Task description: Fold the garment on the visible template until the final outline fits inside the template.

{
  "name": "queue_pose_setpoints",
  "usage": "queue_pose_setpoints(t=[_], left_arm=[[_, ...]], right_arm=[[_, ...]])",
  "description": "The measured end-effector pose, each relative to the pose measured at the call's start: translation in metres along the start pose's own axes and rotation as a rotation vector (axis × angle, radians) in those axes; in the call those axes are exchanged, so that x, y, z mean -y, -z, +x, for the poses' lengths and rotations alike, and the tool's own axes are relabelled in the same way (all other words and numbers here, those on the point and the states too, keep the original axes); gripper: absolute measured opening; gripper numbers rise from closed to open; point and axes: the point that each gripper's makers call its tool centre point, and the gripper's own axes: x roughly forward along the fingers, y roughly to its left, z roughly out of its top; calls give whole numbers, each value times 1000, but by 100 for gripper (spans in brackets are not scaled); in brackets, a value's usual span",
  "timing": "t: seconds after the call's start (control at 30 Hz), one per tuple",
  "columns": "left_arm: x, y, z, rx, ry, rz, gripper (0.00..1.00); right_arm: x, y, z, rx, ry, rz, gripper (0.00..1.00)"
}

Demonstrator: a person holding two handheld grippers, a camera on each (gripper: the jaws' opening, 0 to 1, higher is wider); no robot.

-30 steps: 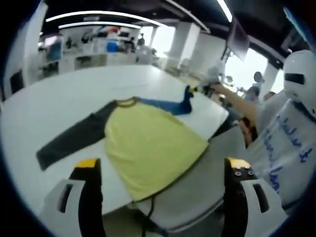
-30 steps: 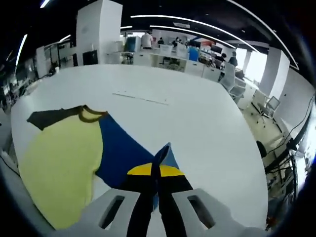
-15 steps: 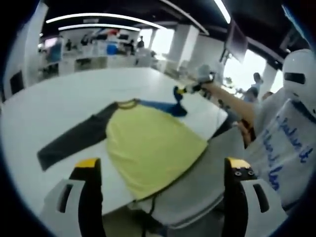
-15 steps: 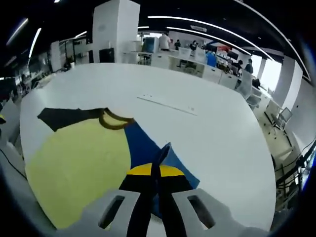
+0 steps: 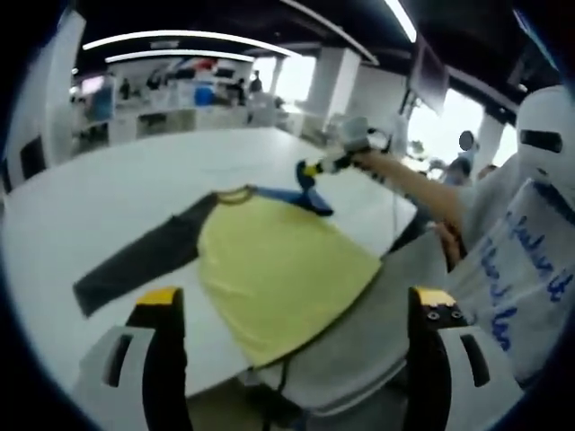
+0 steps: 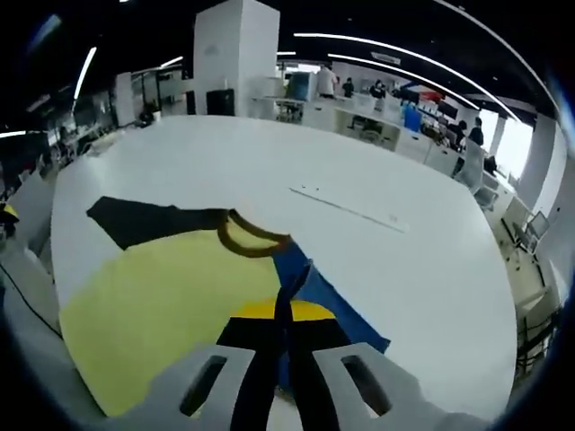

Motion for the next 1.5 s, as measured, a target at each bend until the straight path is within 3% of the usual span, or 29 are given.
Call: queue_pose_setpoints(t=[1.17, 1.5], left_arm=[[-12, 11, -11, -22, -28, -16, 99], [-15, 13, -14, -38, -34, -18, 99]], right_arm=[[-107, -43, 43, 26, -169, -114, 2], [-152, -29, 62, 10, -237, -108, 2]])
